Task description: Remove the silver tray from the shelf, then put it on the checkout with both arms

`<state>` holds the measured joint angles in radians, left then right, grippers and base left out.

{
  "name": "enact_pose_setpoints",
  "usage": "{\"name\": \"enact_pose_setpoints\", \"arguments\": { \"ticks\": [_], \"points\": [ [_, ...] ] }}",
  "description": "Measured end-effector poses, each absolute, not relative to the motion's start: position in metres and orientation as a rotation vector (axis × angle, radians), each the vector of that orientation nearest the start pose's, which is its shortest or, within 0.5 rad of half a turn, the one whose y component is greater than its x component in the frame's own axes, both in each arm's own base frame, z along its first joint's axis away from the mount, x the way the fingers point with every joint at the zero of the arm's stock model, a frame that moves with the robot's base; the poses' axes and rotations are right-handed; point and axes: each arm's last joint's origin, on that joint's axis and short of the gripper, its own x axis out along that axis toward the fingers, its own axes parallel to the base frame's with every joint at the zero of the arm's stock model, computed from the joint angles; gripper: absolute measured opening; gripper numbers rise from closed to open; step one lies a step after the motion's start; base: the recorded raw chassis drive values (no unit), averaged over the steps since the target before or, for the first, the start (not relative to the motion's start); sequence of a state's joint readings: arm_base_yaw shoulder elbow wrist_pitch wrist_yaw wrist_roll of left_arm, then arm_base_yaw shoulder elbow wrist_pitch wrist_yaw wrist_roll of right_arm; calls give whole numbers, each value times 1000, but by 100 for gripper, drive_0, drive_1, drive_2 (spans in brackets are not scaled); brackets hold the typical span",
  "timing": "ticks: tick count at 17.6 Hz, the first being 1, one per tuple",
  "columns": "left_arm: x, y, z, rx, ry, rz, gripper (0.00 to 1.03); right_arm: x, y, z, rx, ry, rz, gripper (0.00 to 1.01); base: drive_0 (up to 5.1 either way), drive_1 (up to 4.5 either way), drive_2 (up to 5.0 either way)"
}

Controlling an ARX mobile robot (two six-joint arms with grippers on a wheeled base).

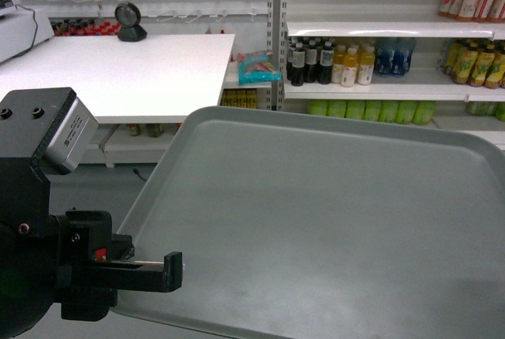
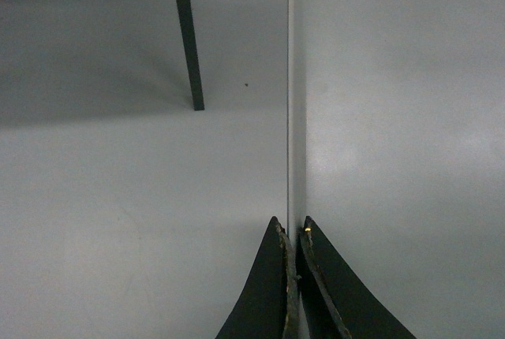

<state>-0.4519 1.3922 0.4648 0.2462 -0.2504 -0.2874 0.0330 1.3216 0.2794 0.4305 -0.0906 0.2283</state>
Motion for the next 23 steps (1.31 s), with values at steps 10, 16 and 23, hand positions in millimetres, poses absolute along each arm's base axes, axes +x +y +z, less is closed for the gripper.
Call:
{"name": "enact_pose_setpoints", "arguments": {
  "ticks": [10, 16, 23],
  "points": [
    [221, -99, 143, -42, 661, -100, 2, 209, 10, 123, 238, 623, 49, 3, -189, -148, 366],
    [221, -99, 143, -42, 661, -99, 2, 209, 10, 123, 238, 623, 49, 3, -490, 255, 255],
    [221, -99, 143, -42, 659, -100, 2, 209, 10, 123, 238, 622, 49, 3, -498, 248, 248]
  ]
}}
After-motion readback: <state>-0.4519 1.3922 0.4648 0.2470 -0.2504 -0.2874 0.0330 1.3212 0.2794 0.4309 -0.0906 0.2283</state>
